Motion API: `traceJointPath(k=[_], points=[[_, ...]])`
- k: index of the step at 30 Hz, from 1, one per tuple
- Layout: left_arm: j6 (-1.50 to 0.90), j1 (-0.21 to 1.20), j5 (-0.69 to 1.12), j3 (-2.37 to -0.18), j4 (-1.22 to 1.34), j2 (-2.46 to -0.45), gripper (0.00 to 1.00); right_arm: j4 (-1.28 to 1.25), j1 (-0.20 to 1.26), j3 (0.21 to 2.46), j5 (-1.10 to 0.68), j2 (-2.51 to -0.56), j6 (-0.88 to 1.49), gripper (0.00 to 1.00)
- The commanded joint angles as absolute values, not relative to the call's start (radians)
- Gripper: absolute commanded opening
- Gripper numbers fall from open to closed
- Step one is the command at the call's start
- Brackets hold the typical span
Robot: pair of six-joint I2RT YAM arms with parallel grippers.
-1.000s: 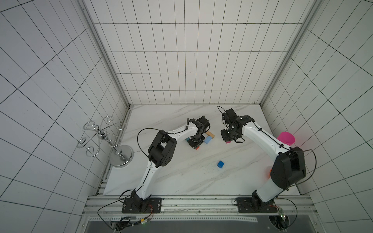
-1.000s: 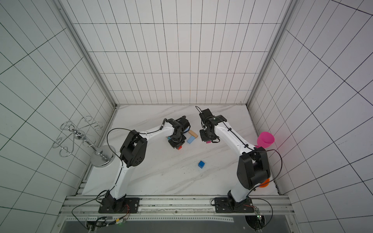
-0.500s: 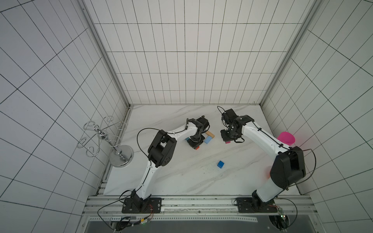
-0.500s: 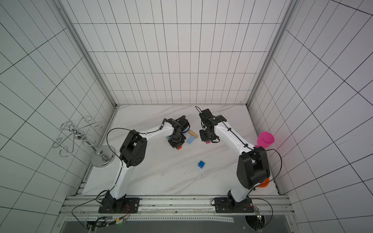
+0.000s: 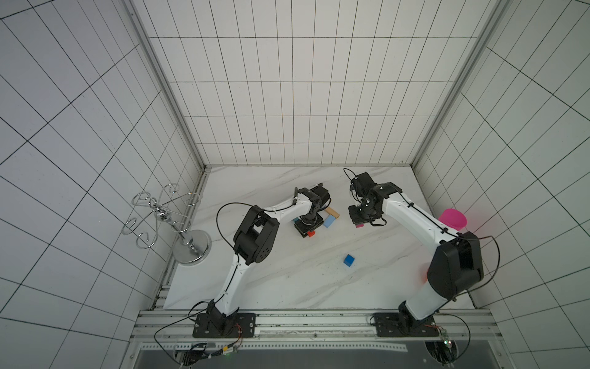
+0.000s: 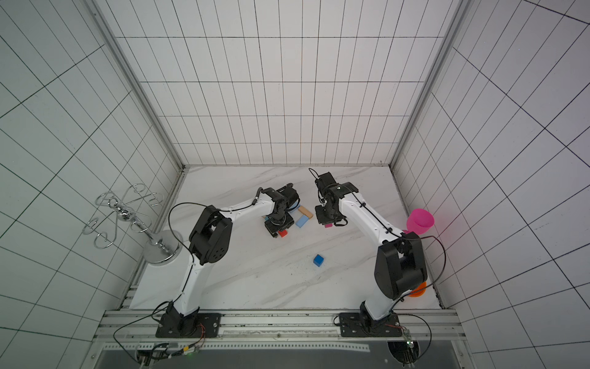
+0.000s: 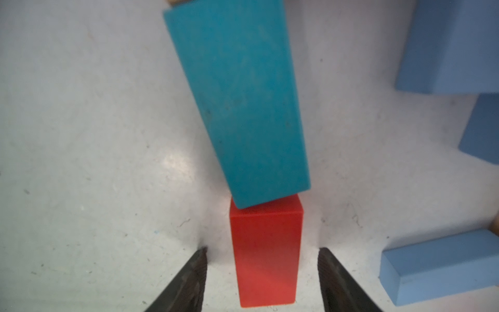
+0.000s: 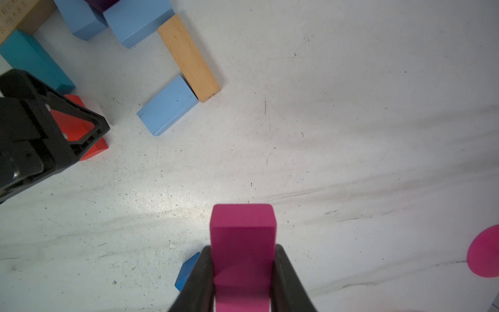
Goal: Assemble a heart with building blocks
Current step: Assemble the building block at the center of the board.
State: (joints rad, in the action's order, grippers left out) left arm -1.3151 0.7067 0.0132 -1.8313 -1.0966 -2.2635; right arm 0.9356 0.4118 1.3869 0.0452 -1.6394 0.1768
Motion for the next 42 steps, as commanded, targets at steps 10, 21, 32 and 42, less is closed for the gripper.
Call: traceJointPath(k=[10, 21, 32, 42], points=[[-1.091, 0.737, -0.155, -1.826, -1.067, -2.006, 0.77, 0.951, 0.402, 1.383, 0.153, -1.534, 0.289, 0.0], [-0.844, 0.699, -0.241, -1.267, -0.699, -1.43, 0.85, 1.024, 0.54, 1.188, 0.273, -1.379, 0.83, 0.0], [-0.748, 0.561, -0.212, -0.973, -0.69, -1.154, 0.98, 0.969, 0.682, 1.082, 0.134, -1.471, 1.264, 0.0], [-0.796, 0.548, -0.204, -0.944, -0.725, -1.152, 0.98, 0.96, 0.771, 1.26, 0.115, -1.72, 1.295, 0.0]])
